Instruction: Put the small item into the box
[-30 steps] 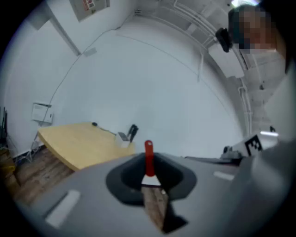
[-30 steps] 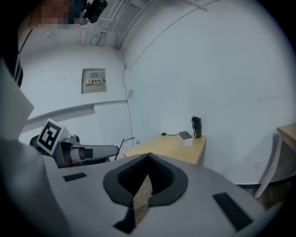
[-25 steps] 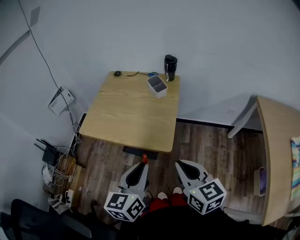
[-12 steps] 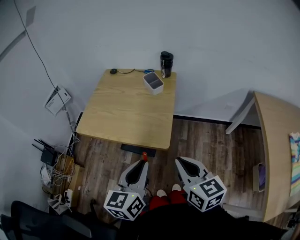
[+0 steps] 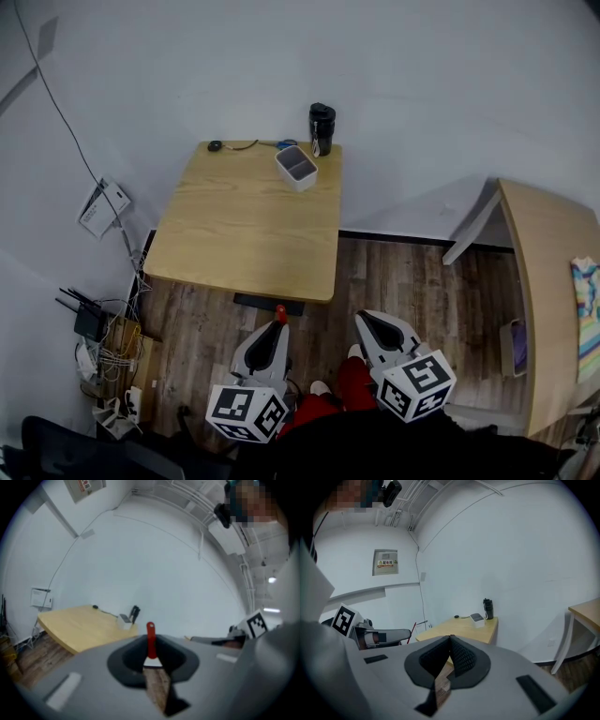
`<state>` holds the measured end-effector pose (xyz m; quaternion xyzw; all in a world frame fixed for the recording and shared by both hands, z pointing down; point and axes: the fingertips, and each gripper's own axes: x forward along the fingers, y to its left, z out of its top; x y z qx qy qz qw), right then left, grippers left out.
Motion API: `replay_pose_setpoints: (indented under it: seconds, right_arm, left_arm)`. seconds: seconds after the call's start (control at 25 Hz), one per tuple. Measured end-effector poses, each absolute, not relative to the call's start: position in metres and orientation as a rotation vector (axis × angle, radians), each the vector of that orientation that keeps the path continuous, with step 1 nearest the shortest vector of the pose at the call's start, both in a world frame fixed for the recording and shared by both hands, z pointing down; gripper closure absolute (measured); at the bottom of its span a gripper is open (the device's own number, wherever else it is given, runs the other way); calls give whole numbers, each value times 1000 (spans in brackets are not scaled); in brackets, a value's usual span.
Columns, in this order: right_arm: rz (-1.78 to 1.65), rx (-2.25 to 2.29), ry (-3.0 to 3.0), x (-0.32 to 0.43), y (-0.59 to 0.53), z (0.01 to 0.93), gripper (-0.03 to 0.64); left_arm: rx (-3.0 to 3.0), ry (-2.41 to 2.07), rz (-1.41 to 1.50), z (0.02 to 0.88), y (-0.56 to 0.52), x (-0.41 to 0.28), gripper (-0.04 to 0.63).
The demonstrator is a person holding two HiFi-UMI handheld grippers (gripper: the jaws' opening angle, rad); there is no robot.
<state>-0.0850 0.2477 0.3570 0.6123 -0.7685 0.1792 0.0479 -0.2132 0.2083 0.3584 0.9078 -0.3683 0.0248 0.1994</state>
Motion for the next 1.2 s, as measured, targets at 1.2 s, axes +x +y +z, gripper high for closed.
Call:
replay_pose_setpoints:
  seconds: [1.2]
  right_arm:
    - [610, 1984, -2278, 20, 151, 367, 609]
  left_arm:
    - [2581, -1116, 204, 368, 109, -125, 541]
